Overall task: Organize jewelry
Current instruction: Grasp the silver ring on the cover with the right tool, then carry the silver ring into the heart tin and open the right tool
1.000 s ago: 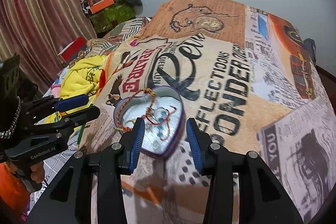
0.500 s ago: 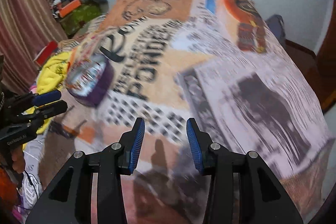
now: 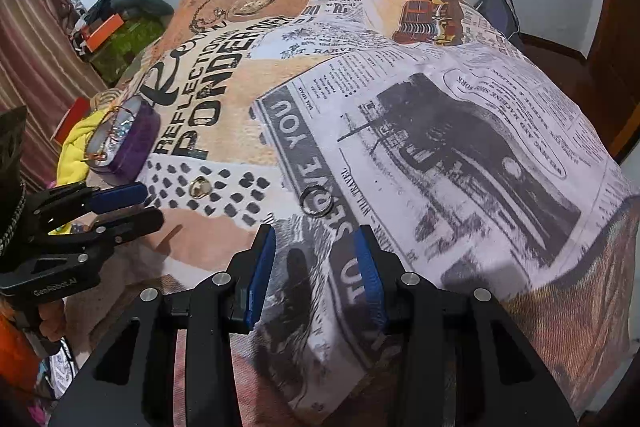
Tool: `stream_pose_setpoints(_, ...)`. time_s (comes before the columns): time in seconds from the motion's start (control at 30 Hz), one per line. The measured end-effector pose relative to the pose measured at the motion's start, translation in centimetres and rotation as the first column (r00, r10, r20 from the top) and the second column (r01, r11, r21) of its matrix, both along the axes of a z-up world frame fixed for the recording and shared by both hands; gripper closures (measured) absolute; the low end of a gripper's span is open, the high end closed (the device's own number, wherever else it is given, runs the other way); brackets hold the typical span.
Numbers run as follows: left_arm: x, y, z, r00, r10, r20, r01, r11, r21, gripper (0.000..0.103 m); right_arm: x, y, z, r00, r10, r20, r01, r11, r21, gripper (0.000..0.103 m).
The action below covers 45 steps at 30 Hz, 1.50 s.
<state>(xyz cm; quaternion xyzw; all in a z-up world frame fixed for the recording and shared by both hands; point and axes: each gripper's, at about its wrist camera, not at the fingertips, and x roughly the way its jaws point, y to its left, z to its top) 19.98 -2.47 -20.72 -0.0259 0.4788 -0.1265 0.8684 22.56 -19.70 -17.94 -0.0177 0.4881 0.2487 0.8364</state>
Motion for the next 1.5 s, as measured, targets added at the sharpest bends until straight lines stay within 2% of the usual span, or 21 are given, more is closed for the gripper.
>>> stream_pose_setpoints(0.13,1.3,-0.5,-0.4,1.0,-0.009,-0.006,0.009,1.0,-0.006,0.063,0.8,0.8,-0.2,0.999,0.031,0.022,-0.03,0.999,-0.034,0.065)
stream_pose_setpoints(0.27,1.9,-0.7,-0.6,1.0,-0.018,-0.011,0.018,1.0,-0.008,0.063,1.9,1.8,-1.3,0.998,0.066,-0.001,-0.066,0.997,-0.049,0.065)
stream_pose_setpoints(0.47,2.4,-1.5,-1.1,0.999,-0.032,-0.013,0.032,0.999,0.028,0.063,1.7,2.3,-1.8,0.996,0.093,0.012,-0.092,0.994,-0.059,0.066)
stream_pose_setpoints(0.5,2.5,-1.8,-1.1,0.999,-0.037,-0.011,0.037,0.998,0.041,0.064,1.6,2.5,-1.9,0.995,0.097,0.018,-0.095,0.993,-0.064,0.068)
stream_pose_setpoints(0.57,2.7,-2.2,-1.3,0.999,-0.043,-0.008,0.044,0.997,0.064,0.068,1.3,2.7,-1.9,0.993,0.116,0.013,-0.115,0.992,-0.057,0.083)
stream_pose_setpoints(0.67,3.1,-2.5,-1.4,1.0,-0.027,-0.007,0.028,0.997,0.077,0.083,1.0,2.8,-1.9,0.993,0.118,0.009,-0.118,0.992,-0.047,0.083)
stream_pose_setpoints(0.83,3.1,-3.0,-1.2,1.0,-0.027,0.003,0.027,0.995,0.101,0.084,0.9,2.6,-1.6,0.995,0.1,-0.004,-0.1,0.995,-0.016,0.083)
stream_pose_setpoints(1.0,2.0,-3.0,-0.6,0.999,-0.033,-0.005,0.033,0.996,0.082,0.084,0.2,2.5,-0.4,0.996,0.092,0.012,-0.092,0.996,0.01,0.083)
stream_pose_setpoints(1.17,0.6,-2.0,1.0,1.0,0.0,0.02,-0.001,0.998,0.056,0.084,-0.4,2.7,1.7,0.994,0.096,0.054,-0.098,0.995,0.035,0.083)
stream_pose_setpoints(1.5,-1.9,1.3,6.0,0.987,0.074,0.139,-0.081,0.996,0.044,0.084,-1.4,4.4,6.3,0.982,0.108,0.158,-0.122,0.989,0.083,0.083)
